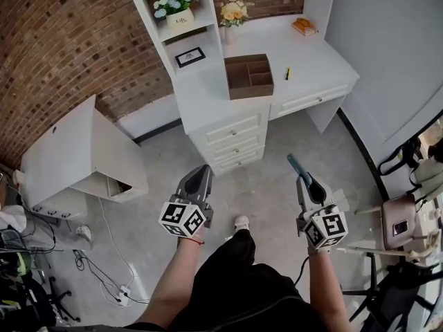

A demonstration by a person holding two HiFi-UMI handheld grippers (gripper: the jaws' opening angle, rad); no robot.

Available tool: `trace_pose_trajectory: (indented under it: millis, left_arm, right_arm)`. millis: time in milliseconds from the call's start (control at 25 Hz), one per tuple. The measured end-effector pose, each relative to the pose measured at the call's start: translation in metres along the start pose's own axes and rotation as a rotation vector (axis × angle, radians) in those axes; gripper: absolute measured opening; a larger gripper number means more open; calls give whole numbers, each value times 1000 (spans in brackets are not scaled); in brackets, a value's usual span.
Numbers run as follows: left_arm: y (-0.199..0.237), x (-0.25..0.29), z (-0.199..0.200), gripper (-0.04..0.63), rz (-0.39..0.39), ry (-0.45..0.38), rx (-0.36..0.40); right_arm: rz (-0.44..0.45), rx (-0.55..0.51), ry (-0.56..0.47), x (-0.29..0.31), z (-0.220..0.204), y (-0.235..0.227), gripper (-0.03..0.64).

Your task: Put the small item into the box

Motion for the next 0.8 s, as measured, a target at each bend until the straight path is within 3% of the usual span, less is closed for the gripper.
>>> trace_pose_trajectory:
  millis: [800]
  left_arm:
    - [93,125,13,3,-60,37,-6]
  right_arm:
    - [-29,-6,49,142,5,-30,64]
Point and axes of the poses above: the fingertips, and each gripper's own axes: x forward along the fingers, y to its left, z out of its top, the point moved 1 cm from there along -x, backward along the fingers, and after that the axes turned 4 degrees about -z, right-handed, at the moved point
